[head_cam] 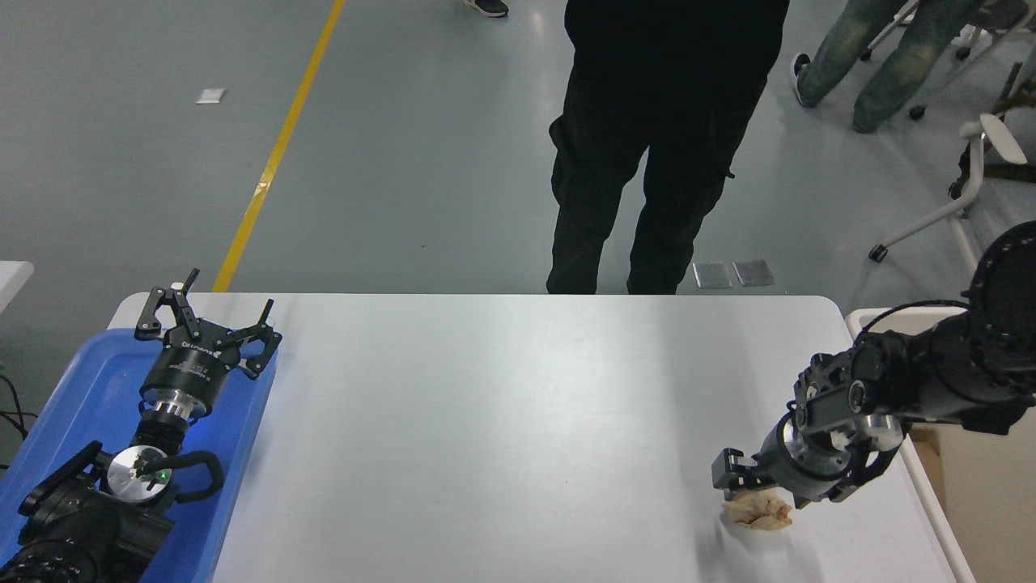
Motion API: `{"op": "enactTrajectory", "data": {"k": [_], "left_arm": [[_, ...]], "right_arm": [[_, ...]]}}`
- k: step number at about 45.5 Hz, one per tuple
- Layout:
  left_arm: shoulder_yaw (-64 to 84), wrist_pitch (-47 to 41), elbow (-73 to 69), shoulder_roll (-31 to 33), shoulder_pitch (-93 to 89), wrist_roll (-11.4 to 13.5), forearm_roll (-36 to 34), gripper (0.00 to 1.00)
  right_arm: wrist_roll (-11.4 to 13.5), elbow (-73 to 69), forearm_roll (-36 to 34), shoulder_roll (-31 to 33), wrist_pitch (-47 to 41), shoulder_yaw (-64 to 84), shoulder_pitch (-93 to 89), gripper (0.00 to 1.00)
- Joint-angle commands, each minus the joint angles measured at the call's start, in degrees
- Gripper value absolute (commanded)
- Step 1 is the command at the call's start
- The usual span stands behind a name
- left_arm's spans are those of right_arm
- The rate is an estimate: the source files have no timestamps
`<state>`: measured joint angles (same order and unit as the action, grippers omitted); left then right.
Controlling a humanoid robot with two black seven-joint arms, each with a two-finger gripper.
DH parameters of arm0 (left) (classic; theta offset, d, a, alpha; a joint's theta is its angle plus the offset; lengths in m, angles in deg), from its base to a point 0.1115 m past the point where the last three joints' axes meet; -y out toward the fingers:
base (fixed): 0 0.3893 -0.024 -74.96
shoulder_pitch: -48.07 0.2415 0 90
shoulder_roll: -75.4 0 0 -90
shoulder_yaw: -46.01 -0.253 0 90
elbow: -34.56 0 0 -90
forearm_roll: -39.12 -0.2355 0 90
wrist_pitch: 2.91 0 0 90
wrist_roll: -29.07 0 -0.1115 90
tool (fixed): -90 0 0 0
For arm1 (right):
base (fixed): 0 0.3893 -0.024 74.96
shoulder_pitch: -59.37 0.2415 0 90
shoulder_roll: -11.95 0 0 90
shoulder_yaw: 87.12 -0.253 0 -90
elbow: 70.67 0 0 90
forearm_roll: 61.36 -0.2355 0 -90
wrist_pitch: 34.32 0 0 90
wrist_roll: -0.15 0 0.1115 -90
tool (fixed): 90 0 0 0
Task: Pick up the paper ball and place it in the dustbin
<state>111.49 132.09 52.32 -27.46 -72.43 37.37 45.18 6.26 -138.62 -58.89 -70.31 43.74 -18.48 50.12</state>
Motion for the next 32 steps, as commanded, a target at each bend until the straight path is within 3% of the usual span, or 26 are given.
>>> {"op": "enactTrajectory", "data": {"k": [1,16,22,27,32], "left_arm": [[0.00,0.00,0.00,0.02,0.00,-0.04,0.01,0.99],[0.00,0.00,0.00,0.02,0.00,0.05,0.01,0.99],[0.00,0.00,0.00,0.02,0.00,0.05,0.01,0.99],[0.00,0.00,0.00,0.02,0.00,-0.04,-0.08,0.99],[0.00,0.00,0.00,0.02,0.00,0.05,0.01,0.99]], "right_arm": [[1.97,3.97,0.51,-0.44,0.95,-0.53,-4.55,0.84],[1.97,5.20,0.16,-0.36,4.37,-3.25,-6.04,0.81],[1.97,5.73,-0.01,-0.36,4.55,-3.34,-6.48,0.59],[1.88,5.55,-0.45,-0.18,4.29,-3.25,-6.75,0.23],[1.97,5.46,-0.72,-0.09,4.02,-3.25,-6.84,0.01]]}}
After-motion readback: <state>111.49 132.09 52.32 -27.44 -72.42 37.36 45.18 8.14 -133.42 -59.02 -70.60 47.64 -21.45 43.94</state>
